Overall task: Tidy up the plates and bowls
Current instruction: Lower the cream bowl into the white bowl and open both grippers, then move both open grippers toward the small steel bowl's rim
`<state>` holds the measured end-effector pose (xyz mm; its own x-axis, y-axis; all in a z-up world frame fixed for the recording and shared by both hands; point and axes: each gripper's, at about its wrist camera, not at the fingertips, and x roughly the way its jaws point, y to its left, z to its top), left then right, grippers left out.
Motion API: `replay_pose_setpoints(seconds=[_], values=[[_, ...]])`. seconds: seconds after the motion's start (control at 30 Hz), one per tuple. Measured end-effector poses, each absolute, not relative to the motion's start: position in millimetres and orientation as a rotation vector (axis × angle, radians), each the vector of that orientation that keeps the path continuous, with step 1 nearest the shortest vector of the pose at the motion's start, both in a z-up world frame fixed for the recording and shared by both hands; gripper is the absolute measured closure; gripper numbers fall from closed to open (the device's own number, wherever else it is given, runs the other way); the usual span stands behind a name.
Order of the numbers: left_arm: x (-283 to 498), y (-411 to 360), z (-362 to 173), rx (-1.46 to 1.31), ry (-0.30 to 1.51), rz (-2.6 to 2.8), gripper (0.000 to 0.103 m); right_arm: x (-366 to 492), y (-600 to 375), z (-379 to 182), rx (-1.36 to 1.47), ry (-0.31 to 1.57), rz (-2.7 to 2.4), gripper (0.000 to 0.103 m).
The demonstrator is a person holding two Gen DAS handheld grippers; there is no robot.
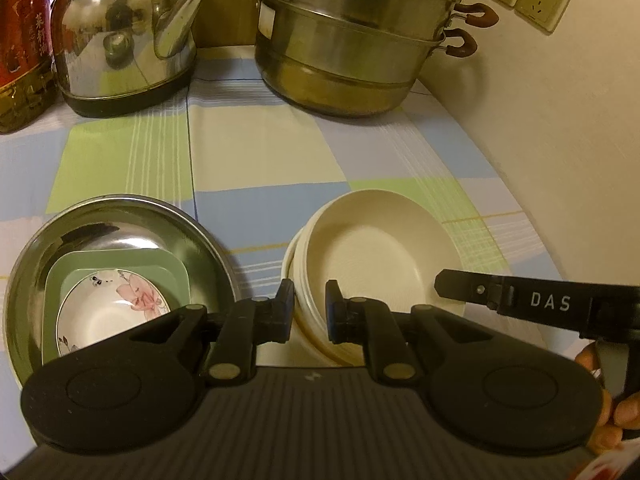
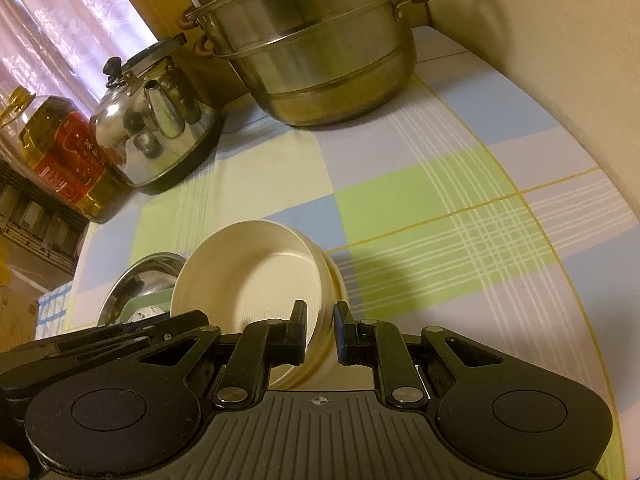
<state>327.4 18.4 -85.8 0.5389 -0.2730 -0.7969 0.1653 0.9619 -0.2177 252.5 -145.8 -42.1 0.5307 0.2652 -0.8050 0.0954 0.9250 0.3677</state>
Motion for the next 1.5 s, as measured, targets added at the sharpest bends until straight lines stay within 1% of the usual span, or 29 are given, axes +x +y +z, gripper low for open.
replay_pose_setpoints(seconds=[0.13,0.2,0.27,0.5,0.6,0.67,0.77,1.0,1.07,1.5], values=[[324,18,-83,-0.123,0.961,-0.258,0.088,250,-145,-39,0.378,0.993,0.103,0.087],[323,20,-80,-0.129,0.954,-0.257,0.085,247,-147,-36,0.384,0.981,0.104,0.081],[320,22,-75,-0.139,0.945,-0.258,0.084,244,-148,-33,0.391,0.968,0.103,0.069],[295,32,-55,-0.161,0.911,-0.262,0.080,224,-153,-19,0.416,0.928,0.122,0.057],[279,37,-48,-0.156,0.901,-0.262,0.079,212,-156,-12,0.428,0.910,0.131,0.050],[268,41,-44,-0.144,0.897,-0.258,0.078,202,-158,-8,0.433,0.899,0.137,0.043],[248,48,-38,-0.133,0.896,-0.246,0.076,187,-163,-1,0.439,0.886,0.142,0.039],[201,61,-29,-0.129,0.893,-0.208,0.071,146,-166,9,0.441,0.881,0.173,0.032],[187,66,-28,-0.133,0.896,-0.195,0.068,135,-165,11,0.433,0.885,0.183,0.030],[112,77,-33,-0.169,0.936,-0.111,0.067,77,-154,4,0.378,0.956,0.240,0.027]])
